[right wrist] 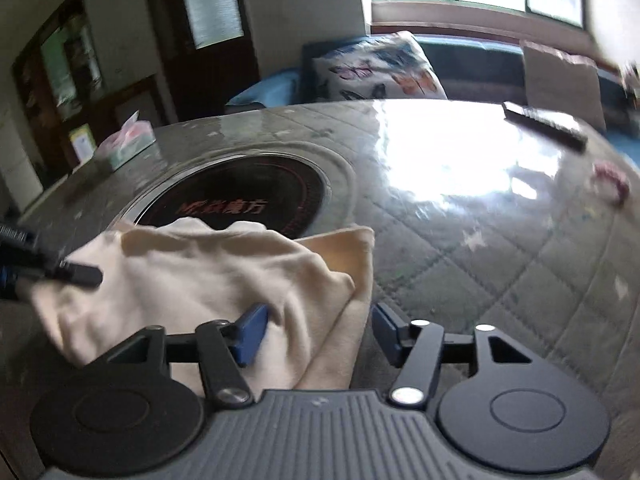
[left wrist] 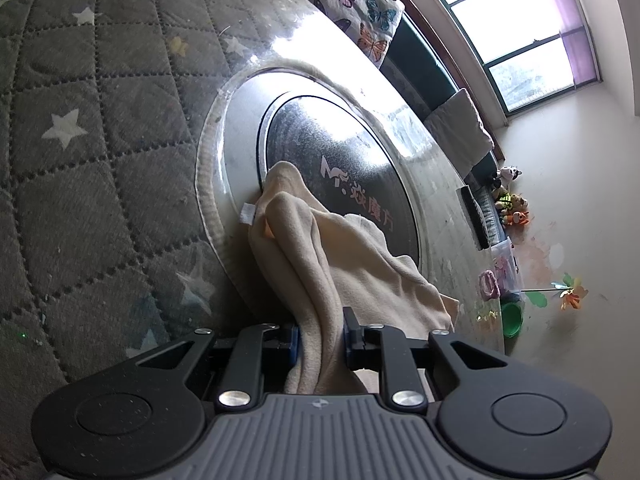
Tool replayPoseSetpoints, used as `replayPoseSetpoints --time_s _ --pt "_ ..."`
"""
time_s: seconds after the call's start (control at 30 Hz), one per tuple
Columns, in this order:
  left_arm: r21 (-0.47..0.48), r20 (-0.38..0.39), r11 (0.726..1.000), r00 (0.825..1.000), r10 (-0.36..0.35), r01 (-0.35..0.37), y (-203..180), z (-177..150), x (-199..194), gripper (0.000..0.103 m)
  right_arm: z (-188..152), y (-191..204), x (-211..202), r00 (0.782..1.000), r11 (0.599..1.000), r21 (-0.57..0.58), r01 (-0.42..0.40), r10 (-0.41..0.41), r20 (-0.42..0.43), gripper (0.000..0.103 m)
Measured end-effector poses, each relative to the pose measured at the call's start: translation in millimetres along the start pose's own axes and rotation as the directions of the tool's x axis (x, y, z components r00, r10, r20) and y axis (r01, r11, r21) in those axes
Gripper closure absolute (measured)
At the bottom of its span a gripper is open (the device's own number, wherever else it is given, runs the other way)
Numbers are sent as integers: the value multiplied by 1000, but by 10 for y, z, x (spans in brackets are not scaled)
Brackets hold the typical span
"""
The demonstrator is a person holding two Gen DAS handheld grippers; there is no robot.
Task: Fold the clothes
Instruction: 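Grasp the sweatshirt edge with the left gripper while the right gripper grasps beside it, then lift the sweatshirt edge with both grippers and fold it over the bundle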
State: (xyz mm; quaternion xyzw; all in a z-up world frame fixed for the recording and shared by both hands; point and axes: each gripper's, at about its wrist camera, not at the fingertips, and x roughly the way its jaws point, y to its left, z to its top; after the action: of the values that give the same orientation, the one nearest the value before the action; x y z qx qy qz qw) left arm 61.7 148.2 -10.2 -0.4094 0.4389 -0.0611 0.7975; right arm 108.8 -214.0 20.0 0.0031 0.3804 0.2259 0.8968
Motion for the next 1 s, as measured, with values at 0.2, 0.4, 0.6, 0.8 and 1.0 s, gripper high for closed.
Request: replayPoseSetpoints --time_s 0.2,0.4,0.6,0.8,1.0 --pt "6 -1 1000 1000 5 -5 -18 2 4 82 0 -52 27 997 994 84 -76 76 1 39" --pt "11 -2 1000 1000 5 -5 -21 4 8 82 17 -235 5 990 963 231 -141 141 14 45" --pt "29 3 1000 1000 12 -12 -36 -8 7 82 -8 -363 43 992 932 339 -125 126 18 70" --pt "56 14 997 999 48 -48 -135 -20 -14 83 -24 -285 67 997 945 315 -82 78 28 94" --pt "141 33 989 999 31 -35 -500 -11 -44 84 -18 -342 -177 992 942 318 -110 82 100 97"
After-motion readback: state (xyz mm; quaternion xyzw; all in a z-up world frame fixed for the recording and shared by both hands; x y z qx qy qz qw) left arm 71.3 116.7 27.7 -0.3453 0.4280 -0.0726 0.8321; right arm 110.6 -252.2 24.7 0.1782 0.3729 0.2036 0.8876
